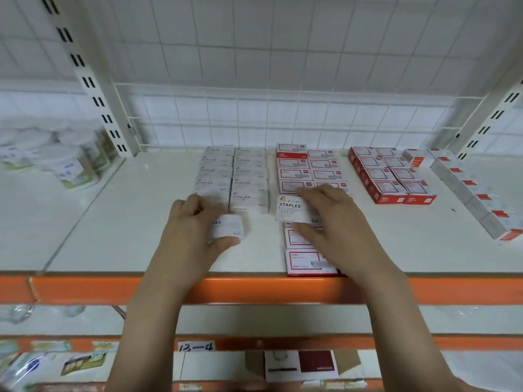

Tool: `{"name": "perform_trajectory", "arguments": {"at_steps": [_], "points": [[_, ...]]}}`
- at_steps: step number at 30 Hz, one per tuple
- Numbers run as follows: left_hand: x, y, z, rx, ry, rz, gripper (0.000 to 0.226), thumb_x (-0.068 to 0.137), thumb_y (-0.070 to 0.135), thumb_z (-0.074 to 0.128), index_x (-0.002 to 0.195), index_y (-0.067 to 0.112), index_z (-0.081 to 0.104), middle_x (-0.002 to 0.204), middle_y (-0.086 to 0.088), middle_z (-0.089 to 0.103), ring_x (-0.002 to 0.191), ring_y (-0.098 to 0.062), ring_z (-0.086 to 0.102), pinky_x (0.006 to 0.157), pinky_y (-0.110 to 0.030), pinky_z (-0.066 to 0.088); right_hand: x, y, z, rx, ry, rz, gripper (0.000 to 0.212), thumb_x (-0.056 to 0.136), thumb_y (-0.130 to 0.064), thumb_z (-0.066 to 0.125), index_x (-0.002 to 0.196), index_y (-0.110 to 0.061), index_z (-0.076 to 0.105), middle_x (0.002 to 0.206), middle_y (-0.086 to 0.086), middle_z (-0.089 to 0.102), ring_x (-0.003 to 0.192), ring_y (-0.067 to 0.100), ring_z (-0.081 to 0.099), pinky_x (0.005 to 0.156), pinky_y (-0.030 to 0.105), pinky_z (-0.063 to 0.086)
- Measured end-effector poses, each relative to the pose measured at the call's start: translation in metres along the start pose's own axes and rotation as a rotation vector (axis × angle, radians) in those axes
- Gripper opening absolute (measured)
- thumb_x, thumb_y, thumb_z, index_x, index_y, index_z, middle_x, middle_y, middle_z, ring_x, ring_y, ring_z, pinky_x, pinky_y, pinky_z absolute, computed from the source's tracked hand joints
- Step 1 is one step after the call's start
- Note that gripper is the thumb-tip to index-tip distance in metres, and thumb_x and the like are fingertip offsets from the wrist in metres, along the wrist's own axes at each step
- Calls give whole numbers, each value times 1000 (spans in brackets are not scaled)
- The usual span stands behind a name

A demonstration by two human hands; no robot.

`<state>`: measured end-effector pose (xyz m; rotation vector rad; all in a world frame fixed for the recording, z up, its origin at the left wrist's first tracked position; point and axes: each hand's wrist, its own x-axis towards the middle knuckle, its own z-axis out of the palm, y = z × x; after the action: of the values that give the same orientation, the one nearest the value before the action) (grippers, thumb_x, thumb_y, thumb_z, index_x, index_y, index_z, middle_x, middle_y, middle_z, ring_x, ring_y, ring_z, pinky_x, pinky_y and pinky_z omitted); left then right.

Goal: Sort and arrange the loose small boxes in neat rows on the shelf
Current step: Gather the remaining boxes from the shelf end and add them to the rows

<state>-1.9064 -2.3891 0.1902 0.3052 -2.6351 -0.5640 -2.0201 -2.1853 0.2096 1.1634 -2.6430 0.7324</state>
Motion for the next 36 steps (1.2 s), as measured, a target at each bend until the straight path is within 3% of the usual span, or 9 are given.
{"name": "perform_trajectory", "arguments": {"at_steps": [3,6,9,14,18,21,25,36], "points": [[1,-21,-7,-79,-95,-45,52,70,20,78,120,17,62,104,2,48,107,-23,45,90,-14,25,9,-19,17,-6,-22,-1,52,77,-19,71,126,-11,54,116,9,57,109,28,49,95,35,38],[0,-36,-8,-93,-125,-12,49,74,18,76,121,15,61,120,0,53,117,-22,45,96,-15,26,12,-31,32,-3,-35,-7,51,74,-20,73,122,-10,58,112,11,59,105,32,53,91,41,43],[-1,-45,-6,-66,-96,32,42,73,15,77,113,9,66,119,-5,58,112,-27,48,94,-19,27,11,-37,40,-24,-17,18,51,72,-21,74,120,-11,60,111,11,61,102,34,54,89,42,44],[3,-59,2,-13,-27,157,30,63,12,80,91,4,72,97,-16,62,86,-39,57,80,-43,49,4,-44,44,-66,-17,80,54,74,-19,74,125,-14,57,114,7,60,102,31,51,90,41,42],[8,-63,5,-11,6,176,30,61,14,82,88,7,73,99,-18,60,85,-40,56,73,-49,51,-2,-48,46,-64,-19,98,53,74,-21,69,125,-14,57,111,5,59,101,28,50,90,36,41],[13,-64,6,-4,5,180,33,56,11,86,87,9,73,100,-17,61,85,-41,57,72,-51,51,-5,-51,47,-47,-24,103,51,73,-17,72,122,-16,59,113,3,59,104,26,51,90,29,36],[17,-66,9,4,4,164,33,62,13,84,93,9,73,102,-16,62,88,-41,57,72,-51,50,-9,-53,50,-51,-26,117,52,74,-15,74,124,-17,58,122,3,58,112,25,49,96,34,36],[12,-66,-3,55,43,148,41,68,12,80,106,6,68,107,-15,63,97,-41,56,77,-50,46,2,-59,54,-67,-57,98,51,78,-17,71,126,-19,56,125,1,56,113,23,48,95,26,32]]}}
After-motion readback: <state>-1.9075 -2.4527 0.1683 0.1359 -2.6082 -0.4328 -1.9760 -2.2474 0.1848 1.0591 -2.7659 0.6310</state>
